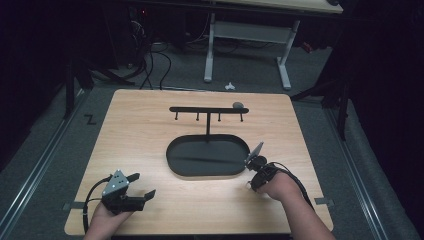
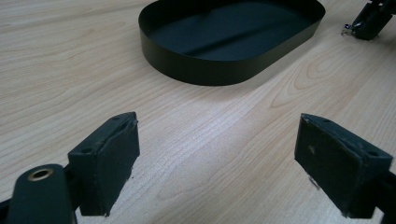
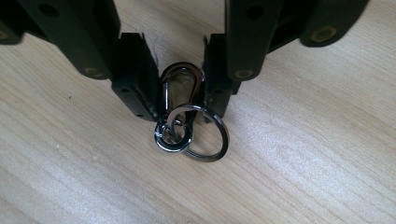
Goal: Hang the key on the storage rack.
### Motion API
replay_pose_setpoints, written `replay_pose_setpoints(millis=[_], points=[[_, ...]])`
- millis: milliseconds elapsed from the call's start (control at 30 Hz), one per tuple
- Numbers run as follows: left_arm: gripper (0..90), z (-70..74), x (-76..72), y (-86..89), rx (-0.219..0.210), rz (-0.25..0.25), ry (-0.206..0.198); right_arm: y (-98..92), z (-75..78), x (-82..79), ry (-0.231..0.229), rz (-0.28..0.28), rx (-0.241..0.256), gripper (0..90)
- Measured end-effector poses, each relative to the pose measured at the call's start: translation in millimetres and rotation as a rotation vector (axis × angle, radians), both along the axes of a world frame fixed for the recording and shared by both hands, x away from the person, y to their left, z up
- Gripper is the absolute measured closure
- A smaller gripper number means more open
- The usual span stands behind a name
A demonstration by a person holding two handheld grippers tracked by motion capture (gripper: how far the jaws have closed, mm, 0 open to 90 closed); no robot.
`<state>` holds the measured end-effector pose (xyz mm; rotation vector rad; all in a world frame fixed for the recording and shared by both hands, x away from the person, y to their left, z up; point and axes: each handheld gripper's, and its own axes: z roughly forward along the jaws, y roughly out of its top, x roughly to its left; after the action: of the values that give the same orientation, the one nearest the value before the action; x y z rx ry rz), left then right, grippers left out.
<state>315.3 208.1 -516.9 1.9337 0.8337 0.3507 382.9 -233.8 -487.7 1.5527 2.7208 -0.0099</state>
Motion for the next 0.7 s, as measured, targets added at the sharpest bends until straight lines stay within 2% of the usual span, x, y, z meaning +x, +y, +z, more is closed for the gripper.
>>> replay_pose_setpoints(millis=[167, 233, 267, 433, 567, 600, 633, 700], points=[[14.4, -0.2, -0.2, -0.4, 0.007, -0.004, 0.004, 0.7, 0.4, -1.7, -0.012, 0.017, 0.002, 67.9], [14.4, -0.3, -0.3, -0.6, 0.008, -0.005, 0.004, 0.3, 0.0, -3.0, -0.025, 0.020, 0.009, 68.0], [14.4, -0.4, -0.6, -0.9, 0.009, -0.006, 0.003, -1.6, 0.0, -6.3, -0.050, 0.027, 0.022, 68.1], [14.4, -1.4, 0.0, -1.9, 0.014, -0.008, 0.008, -3.7, 1.1, -10.9, -0.064, 0.030, 0.030, 68.1], [14.4, -1.6, 0.4, -1.9, 0.016, -0.008, 0.010, -5.7, 11.2, -11.3, -0.075, 0.022, 0.050, 68.2], [14.4, -1.7, 0.6, -1.8, 0.013, -0.006, 0.010, -7.8, 22.3, -10.6, -0.087, 0.013, 0.057, 68.2], [14.4, -1.5, 0.7, -1.6, 0.011, -0.006, 0.010, -7.8, 22.3, -10.6, -0.087, 0.013, 0.057, 68.2], [14.5, -1.5, 0.7, -1.6, 0.008, -0.006, 0.009, -9.6, 37.9, -9.5, -0.106, 0.002, 0.066, 68.2]])
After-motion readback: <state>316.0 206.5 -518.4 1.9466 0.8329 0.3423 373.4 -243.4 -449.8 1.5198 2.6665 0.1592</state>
